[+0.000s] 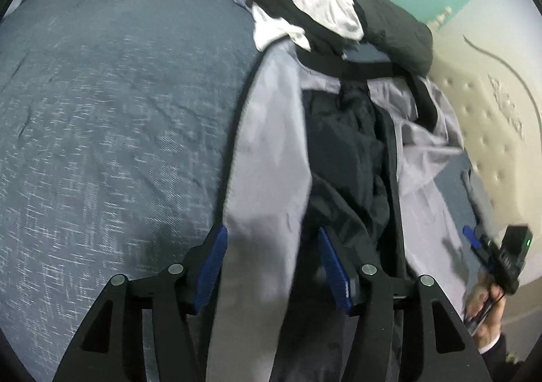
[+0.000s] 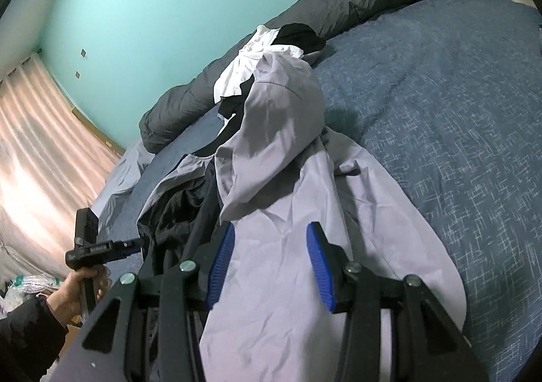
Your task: Fold clothes
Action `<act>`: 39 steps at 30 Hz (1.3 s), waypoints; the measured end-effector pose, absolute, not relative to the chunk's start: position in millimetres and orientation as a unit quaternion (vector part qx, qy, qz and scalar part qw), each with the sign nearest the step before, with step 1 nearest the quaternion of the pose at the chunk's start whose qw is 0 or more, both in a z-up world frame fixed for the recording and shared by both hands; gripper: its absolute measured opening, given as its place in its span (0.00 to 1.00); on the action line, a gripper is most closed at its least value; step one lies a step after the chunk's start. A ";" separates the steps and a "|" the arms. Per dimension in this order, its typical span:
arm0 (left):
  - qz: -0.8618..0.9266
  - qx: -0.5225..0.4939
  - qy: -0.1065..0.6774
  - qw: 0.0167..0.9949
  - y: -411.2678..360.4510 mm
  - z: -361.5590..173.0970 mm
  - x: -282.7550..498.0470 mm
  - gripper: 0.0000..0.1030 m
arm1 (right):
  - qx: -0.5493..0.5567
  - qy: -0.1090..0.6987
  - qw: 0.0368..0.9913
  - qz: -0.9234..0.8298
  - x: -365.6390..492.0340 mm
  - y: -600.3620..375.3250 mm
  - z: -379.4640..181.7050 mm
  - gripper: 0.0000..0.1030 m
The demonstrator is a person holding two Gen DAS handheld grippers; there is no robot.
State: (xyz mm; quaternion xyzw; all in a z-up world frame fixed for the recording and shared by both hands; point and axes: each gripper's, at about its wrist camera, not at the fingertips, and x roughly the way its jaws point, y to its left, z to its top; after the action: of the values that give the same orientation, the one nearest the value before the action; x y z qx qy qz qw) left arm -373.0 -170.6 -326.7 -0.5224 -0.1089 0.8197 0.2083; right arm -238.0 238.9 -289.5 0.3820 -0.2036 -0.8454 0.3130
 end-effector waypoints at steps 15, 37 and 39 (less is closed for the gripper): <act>0.836 -0.496 -0.046 0.231 -113.2 -290.9 -353.9 0.02 | 0.377 -0.219 0.312 -0.844 -239.4 248.8 -287.2 0.44; 0.768 -0.522 -0.033 0.371 38.5 -270.0 -335.5 0.41 | 0.371 -0.255 0.297 -0.842 -241.0 273.3 -281.6 0.43; 0.780 -0.512 -0.039 0.357 18.0 -258.2 -338.0 0.42 | 0.371 -0.257 0.296 -0.842 -241.0 273.6 -281.8 0.43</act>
State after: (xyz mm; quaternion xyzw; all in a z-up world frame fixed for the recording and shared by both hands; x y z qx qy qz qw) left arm -338.0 18.0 -258.2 -0.5124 -0.0391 0.7799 0.3574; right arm -241.0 273.6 -281.8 0.3715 -0.2566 -0.8418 0.2960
